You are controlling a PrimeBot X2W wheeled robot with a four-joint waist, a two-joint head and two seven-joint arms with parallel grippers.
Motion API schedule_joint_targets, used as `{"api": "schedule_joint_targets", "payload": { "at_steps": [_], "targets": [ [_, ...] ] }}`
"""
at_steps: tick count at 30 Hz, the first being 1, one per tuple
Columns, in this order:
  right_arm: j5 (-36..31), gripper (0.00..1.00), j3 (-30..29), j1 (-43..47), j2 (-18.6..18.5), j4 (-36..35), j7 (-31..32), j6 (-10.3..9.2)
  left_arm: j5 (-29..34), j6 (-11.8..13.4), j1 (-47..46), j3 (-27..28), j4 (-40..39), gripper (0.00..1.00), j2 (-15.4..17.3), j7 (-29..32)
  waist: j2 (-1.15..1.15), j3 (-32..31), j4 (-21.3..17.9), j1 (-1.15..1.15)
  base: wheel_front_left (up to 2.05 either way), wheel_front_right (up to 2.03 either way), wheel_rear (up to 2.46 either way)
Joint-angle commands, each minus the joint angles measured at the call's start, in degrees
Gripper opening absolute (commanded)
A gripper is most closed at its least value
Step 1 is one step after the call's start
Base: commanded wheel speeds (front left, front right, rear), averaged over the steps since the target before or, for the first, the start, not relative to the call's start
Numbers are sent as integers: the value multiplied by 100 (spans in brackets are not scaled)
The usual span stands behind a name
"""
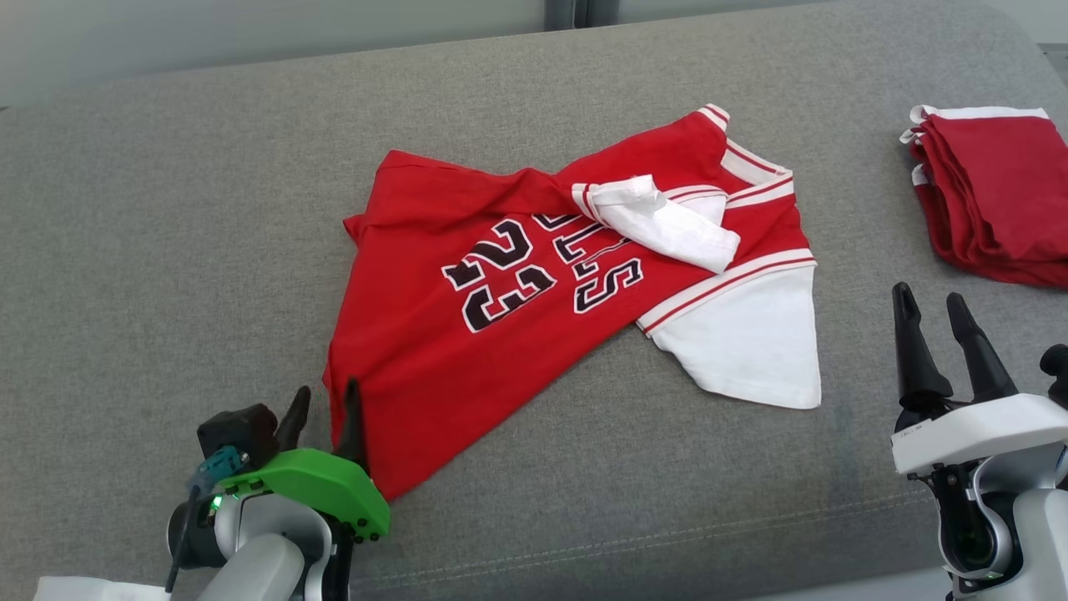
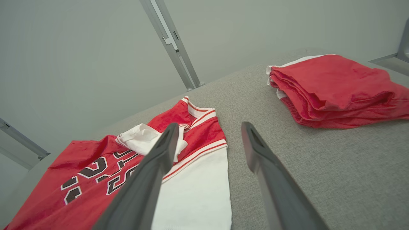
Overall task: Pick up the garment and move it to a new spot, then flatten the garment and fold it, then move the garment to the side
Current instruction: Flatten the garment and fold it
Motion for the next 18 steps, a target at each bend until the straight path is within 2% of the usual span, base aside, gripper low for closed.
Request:
{"api": "schedule_joint_targets", "payload": {
  "at_steps": [1,9,18],
  "targets": [
    [13,100,-9,-33,-26,25,-26,0,54,-81,-113,18,141,100,-19,-113,0,-15,3,0,0,0,0],
    [4,100,-69,33,-11,60,-59,1,202,-212,13,-45,306,100,52,-346,0,-88,123,0,0,0,0],
    [19,100,6,-5,-1,82,-40,0,144,-335,221,-277,497,100,-82,-189,0,-119,176,0,0,0,0]
  ]
}}
